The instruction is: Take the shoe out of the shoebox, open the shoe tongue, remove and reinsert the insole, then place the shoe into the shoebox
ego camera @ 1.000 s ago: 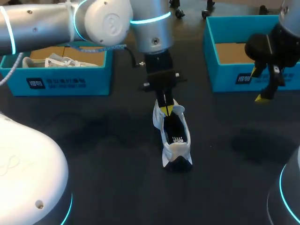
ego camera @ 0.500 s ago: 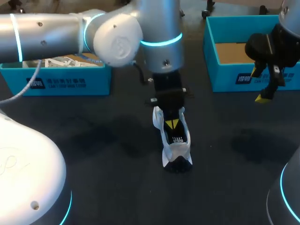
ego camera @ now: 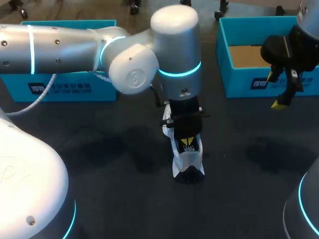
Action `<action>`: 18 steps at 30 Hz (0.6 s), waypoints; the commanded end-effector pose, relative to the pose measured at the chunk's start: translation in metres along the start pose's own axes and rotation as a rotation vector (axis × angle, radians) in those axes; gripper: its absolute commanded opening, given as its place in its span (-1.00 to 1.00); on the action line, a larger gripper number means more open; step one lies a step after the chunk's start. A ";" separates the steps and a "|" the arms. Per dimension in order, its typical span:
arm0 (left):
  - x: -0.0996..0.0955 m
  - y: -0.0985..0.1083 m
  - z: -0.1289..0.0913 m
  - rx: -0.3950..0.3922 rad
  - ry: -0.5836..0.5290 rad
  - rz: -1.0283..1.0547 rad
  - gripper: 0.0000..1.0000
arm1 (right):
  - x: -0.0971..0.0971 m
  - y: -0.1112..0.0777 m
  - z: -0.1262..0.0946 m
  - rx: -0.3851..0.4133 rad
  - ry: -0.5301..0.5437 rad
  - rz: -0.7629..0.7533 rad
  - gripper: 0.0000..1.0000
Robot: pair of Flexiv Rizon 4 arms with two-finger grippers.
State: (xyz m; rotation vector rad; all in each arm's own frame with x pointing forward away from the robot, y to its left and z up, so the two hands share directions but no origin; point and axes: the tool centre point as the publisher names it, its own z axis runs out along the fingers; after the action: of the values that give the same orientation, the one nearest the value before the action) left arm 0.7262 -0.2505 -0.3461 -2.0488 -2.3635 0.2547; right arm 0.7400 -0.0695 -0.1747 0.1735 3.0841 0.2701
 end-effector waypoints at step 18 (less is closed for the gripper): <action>-0.007 0.027 0.015 -0.191 0.008 0.013 -1.00 | -0.001 0.001 0.001 0.004 0.001 0.001 1.00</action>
State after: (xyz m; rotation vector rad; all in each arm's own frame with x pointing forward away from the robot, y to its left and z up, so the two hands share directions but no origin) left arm 0.7538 -0.2541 -0.3619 -2.1395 -2.4487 0.0442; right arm 0.7399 -0.0695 -0.1748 0.1732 3.0839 0.2701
